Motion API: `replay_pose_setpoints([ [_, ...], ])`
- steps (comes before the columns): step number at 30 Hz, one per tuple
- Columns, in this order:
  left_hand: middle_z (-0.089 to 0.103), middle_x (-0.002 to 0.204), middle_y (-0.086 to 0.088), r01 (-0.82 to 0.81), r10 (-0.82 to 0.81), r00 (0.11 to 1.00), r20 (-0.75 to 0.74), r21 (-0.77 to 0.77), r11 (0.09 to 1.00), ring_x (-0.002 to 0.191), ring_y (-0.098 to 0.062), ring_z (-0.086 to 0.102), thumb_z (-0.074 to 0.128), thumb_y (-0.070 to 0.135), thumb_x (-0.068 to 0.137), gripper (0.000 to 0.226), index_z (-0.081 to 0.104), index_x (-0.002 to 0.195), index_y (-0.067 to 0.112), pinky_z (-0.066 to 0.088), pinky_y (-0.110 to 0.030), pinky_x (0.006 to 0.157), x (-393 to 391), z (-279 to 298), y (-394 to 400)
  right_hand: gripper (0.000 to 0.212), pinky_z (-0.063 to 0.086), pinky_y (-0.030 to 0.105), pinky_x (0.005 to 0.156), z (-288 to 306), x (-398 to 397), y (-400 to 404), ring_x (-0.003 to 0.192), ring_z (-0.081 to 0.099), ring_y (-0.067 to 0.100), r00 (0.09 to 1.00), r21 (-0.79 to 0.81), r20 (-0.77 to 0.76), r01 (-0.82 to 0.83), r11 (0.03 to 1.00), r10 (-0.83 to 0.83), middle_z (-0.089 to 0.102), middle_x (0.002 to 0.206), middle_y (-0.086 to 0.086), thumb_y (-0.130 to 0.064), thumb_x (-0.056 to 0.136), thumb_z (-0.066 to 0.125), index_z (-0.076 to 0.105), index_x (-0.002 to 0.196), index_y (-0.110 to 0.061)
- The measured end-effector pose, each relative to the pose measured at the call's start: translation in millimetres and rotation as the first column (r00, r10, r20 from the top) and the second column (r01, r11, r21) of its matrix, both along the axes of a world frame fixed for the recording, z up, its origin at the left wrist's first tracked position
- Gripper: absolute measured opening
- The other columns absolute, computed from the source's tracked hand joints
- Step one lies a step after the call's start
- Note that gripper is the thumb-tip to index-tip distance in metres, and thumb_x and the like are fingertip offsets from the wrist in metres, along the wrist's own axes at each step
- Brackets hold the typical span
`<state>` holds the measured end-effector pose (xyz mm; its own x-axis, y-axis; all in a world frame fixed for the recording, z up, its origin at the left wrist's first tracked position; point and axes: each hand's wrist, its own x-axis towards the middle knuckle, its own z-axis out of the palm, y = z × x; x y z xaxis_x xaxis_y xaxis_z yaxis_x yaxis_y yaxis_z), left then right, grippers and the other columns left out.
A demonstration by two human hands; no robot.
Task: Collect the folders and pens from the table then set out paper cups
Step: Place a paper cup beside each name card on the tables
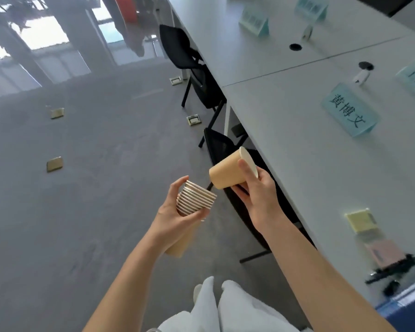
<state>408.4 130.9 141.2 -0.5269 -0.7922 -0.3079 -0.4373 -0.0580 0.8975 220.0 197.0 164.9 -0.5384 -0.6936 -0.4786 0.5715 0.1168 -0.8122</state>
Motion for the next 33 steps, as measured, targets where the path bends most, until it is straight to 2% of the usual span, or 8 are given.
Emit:
replay_pose_setpoints([
  [7, 0.064, 0.106, 0.002, 0.133, -0.133, 0.991, 0.022, 0.008, 0.991, 0.085, -0.016, 0.068, 0.081, 0.038, 0.071, 0.079, 0.033, 0.13, 0.06, 0.056, -0.027, 0.067, -84, 0, -78, 0.059, 0.05, 0.039, 0.099, -41, -89, -42, 0.111, 0.055, 0.016, 0.947, 0.111, -0.164, 0.294, 0.949, -0.275, 0.053, 0.115, -0.004, -0.029, 0.078, 0.078, 0.044, 0.126, -0.023],
  [10, 0.064, 0.106, 0.002, 0.168, -0.168, 0.985, 0.037, 0.006, 0.986, 0.085, -0.015, 0.068, 0.081, 0.034, 0.076, 0.078, 0.032, 0.132, 0.058, 0.053, -0.02, 0.061, -132, -3, -105, 0.065, 0.048, 0.042, 0.101, -72, -145, -58, 0.108, 0.056, 0.015, 0.922, 0.211, -0.286, 0.325, 0.922, -0.26, 0.054, 0.114, -0.008, -0.032, 0.074, 0.079, 0.041, 0.126, -0.026],
  [12, 0.063, 0.105, 0.005, 0.167, -0.168, 0.985, 0.048, 0.018, 0.986, 0.086, -0.013, 0.067, 0.079, 0.032, 0.078, 0.077, 0.031, 0.134, 0.056, 0.052, -0.018, 0.059, -157, -2, -118, 0.071, 0.048, 0.042, 0.1, -90, -177, -65, 0.109, 0.056, 0.018, 0.891, 0.296, -0.387, 0.363, 0.883, -0.237, 0.055, 0.119, -0.001, -0.033, 0.072, 0.08, 0.039, 0.129, -0.022],
  [15, 0.06, 0.106, 0.008, 0.184, -0.184, 0.981, 0.058, 0.008, 0.983, 0.088, -0.012, 0.065, 0.079, 0.031, 0.079, 0.078, 0.031, 0.135, 0.054, 0.053, -0.021, 0.065, -185, -3, -132, 0.076, 0.046, 0.033, 0.095, -107, -220, -73, 0.109, 0.056, 0.024, 0.846, 0.386, -0.496, 0.418, 0.822, -0.197, 0.053, 0.127, 0.01, -0.032, 0.073, 0.081, 0.036, 0.131, -0.013],
  [19, 0.062, 0.104, 0.006, 0.163, -0.164, 0.985, 0.053, 0.01, 0.987, 0.085, -0.012, 0.066, 0.081, 0.028, 0.078, 0.079, 0.034, 0.135, 0.054, 0.055, -0.023, 0.064, -219, -4, -158, 0.079, 0.044, 0.031, 0.089, -127, -271, -84, 0.111, 0.054, 0.03, 0.816, 0.456, -0.564, 0.435, 0.776, -0.126, 0.048, 0.13, 0.016, -0.031, 0.072, 0.082, 0.035, 0.131, -0.007],
  [26, 0.062, 0.104, 0.004, 0.176, -0.175, 0.982, 0.075, 0.005, 0.984, 0.084, -0.015, 0.067, 0.08, 0.027, 0.077, 0.079, 0.034, 0.134, 0.055, 0.056, -0.025, 0.063, -256, -9, -195, 0.086, 0.041, 0.026, 0.086, -146, -297, -93, 0.114, 0.053, 0.031, 0.831, 0.526, -0.551, 0.417, 0.742, -0.076, 0.045, 0.134, 0.017, -0.03, 0.072, 0.082, 0.03, 0.137, -0.005],
  [29, 0.062, 0.104, 0.003, 0.191, -0.192, 0.979, 0.075, 0.018, 0.981, 0.084, -0.015, 0.067, 0.08, 0.026, 0.078, 0.078, 0.034, 0.134, 0.054, 0.057, -0.025, 0.062, -261, -14, -201, 0.099, 0.042, 0.029, 0.095, -151, -297, -94, 0.119, 0.051, 0.03, 0.838, 0.529, -0.54, 0.412, 0.742, -0.08, 0.044, 0.136, 0.015, -0.035, 0.07, 0.084, 0.023, 0.141, -0.004],
  [33, 0.061, 0.103, 0.003, 0.184, -0.187, 0.98, 0.07, 0.042, 0.982, 0.081, -0.014, 0.066, 0.08, 0.025, 0.078, 0.078, 0.034, 0.135, 0.052, 0.056, -0.022, 0.059, -258, -18, -210, 0.119, 0.039, 0.042, 0.108, -152, -282, -94, 0.128, 0.047, 0.029, 0.873, 0.552, -0.459, 0.427, 0.716, -0.167, 0.042, 0.142, 0.015, -0.054, 0.062, 0.081, 0.015, 0.145, -0.002],
])
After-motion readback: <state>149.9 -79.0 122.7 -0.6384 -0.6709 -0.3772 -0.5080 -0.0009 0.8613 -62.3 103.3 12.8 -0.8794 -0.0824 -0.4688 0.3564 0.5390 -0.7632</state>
